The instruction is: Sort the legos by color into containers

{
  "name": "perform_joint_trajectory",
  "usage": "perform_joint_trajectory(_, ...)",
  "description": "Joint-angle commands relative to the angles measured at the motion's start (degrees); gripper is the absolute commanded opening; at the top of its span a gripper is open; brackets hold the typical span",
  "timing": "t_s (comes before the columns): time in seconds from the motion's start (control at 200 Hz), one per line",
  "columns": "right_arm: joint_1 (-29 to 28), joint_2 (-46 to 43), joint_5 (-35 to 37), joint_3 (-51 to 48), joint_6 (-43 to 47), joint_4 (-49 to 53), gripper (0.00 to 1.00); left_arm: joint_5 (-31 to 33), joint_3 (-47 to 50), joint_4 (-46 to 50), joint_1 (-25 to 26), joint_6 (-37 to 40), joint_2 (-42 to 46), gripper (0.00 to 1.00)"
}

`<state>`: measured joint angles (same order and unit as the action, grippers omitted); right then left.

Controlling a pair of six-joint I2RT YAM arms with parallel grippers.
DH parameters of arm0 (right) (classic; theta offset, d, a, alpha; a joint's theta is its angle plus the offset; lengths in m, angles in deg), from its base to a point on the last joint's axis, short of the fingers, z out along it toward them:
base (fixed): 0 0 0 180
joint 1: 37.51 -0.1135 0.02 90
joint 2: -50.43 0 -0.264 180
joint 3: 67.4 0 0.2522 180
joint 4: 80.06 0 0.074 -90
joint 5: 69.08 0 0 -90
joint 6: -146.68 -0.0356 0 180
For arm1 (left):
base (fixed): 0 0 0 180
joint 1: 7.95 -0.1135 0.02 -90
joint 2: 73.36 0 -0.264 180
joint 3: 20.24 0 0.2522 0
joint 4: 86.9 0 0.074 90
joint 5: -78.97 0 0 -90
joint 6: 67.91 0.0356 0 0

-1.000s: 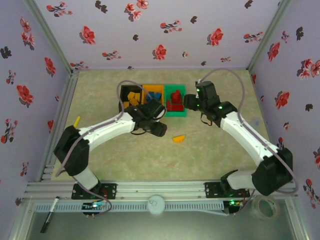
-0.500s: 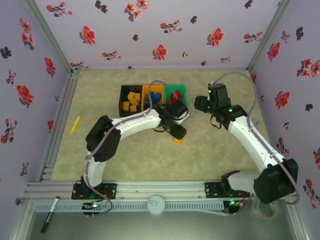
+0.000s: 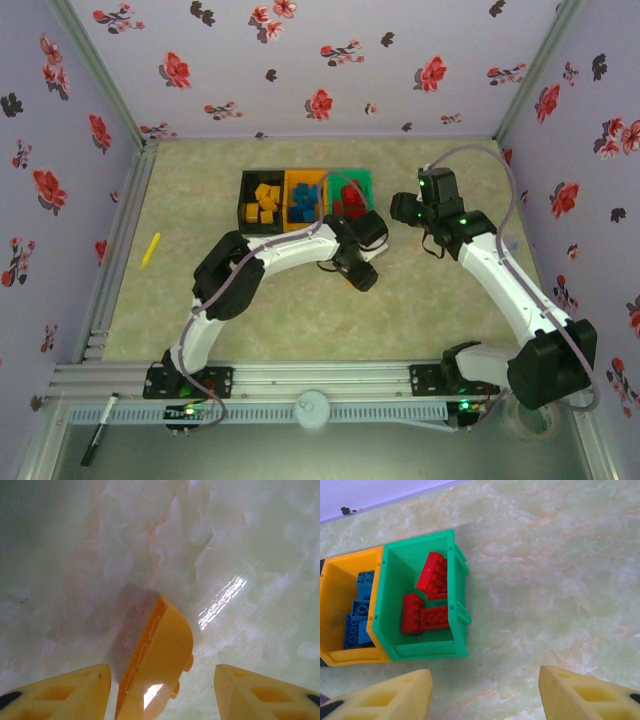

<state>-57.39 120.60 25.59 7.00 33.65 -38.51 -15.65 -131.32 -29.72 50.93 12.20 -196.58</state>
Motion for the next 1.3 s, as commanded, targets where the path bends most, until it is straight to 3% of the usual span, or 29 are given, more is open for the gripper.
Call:
perform_joint_trajectory(0.0, 0.30, -1.52, -0.54, -0.79, -0.43, 0.66, 0.59, -0.83, -1.90, 2.11, 0.37, 1.19, -1.99, 0.54)
perform_joint_trajectory(0.35, 0.44, -2.29, -0.54, -0.98, -0.20, 0.69, 0.58, 0.12, -2.88, 2.06, 0.28, -0.12, -3.83, 0.37)
perform_joint_trajectory(0.645, 0.52, -3.10, -0.28, -1.29, 0.09, 1.14, 0.58, 2.54, -0.19, 1.53, -2.04, -1.75, 0.46, 0.28)
perform_joint_trajectory(0.84, 0.95, -3.93, -0.18, -1.69, 0.26, 1.31, 0.58, 4.28, 5.28, 0.62, -8.06, -2.43, 9.20, 0.27)
perform_joint_trajectory(1.04, 1.15, -4.08, -0.45, -1.83, 0.26, 1.22, 0.58, 7.11, 9.06, 1.16, -17.85, -2.55, 17.20, 0.26)
perform_joint_trajectory(1.295, 1.23, -3.74, -1.04, -1.74, 0.18, 0.86, 0.58, 10.08, 6.46, 1.84, -29.97, -1.93, 19.96, 0.26)
